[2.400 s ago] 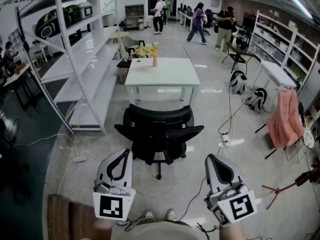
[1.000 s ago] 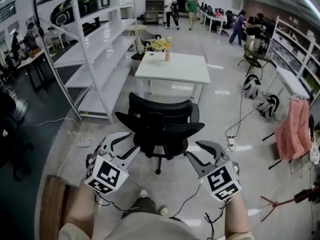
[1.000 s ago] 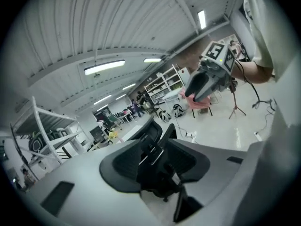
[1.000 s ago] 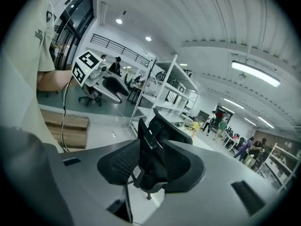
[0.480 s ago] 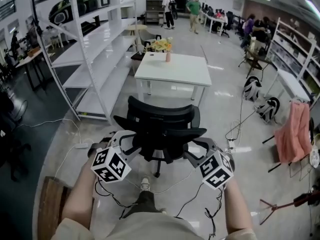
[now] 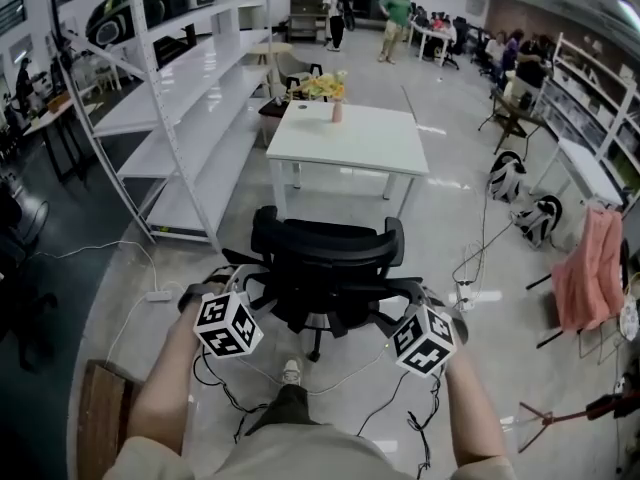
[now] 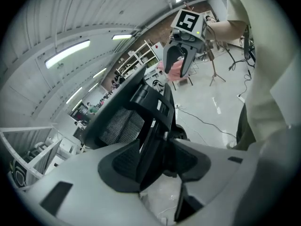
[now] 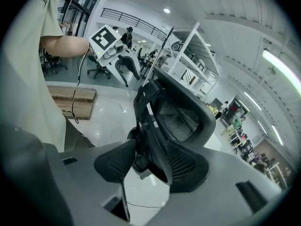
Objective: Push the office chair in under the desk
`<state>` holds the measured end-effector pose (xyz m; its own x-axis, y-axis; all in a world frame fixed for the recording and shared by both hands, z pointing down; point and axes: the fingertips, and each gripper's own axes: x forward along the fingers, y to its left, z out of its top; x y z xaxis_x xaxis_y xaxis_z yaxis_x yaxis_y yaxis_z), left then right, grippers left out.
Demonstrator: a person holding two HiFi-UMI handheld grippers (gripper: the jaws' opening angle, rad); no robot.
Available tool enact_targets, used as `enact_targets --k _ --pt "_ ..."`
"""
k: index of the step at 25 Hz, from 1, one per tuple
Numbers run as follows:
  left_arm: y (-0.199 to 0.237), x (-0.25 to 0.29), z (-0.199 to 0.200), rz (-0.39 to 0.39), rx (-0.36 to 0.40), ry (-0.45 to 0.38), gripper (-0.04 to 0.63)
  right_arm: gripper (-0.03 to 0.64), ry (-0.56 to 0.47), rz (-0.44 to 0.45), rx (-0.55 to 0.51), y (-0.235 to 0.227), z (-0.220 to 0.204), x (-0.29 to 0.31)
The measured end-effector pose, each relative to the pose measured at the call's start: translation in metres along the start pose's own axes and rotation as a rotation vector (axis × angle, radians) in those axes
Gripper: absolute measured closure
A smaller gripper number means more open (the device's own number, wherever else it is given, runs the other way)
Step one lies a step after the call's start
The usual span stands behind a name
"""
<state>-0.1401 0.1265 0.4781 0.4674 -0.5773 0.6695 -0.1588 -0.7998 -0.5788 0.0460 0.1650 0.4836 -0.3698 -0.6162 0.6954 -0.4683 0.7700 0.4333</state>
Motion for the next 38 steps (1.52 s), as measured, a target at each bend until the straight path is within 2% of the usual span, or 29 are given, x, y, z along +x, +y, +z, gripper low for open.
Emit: enact_targets --k 7,14,17,20,24,26,29,32,38 --pt "0.010 0.043 -0.026 -0.043 0.068 0.087 0.387 0.393 0.066 0.027 -0.001 -0.021 -0.019 0.035" --pt "0.010 0.077 -0.034 -0.102 0.106 0.121 0.404 0.415 0.130 0.062 -0.017 -0.030 -0.033 0.064" --pt "0.009 0.092 -0.034 -0.112 0.121 0.119 0.440 0.446 0.131 0.079 -0.018 -0.031 -0.035 0.076" --pt "0.009 0.100 -0.035 -0.141 0.113 0.113 0.439 0.480 0.136 0.091 -0.023 -0.031 -0.034 0.087" --pt "0.011 0.107 -0.040 -0.197 0.098 0.097 0.433 0.470 0.150 0.163 0.033 -0.032 -0.035 0.096" --pt "0.012 0.112 -0.042 -0.218 0.116 0.099 0.428 0.456 0.164 0.217 0.092 -0.033 -0.037 0.099" --pt "0.012 0.119 -0.046 -0.242 0.159 0.126 0.422 0.450 0.176 0.272 0.118 -0.032 -0.038 0.104" --pt "0.017 0.123 -0.051 -0.263 0.193 0.146 0.432 0.450 0.178 0.287 0.107 -0.032 -0.036 0.110" --pt "0.030 0.134 -0.054 -0.297 0.185 0.138 0.436 0.454 0.204 0.304 0.114 -0.046 -0.035 0.122"
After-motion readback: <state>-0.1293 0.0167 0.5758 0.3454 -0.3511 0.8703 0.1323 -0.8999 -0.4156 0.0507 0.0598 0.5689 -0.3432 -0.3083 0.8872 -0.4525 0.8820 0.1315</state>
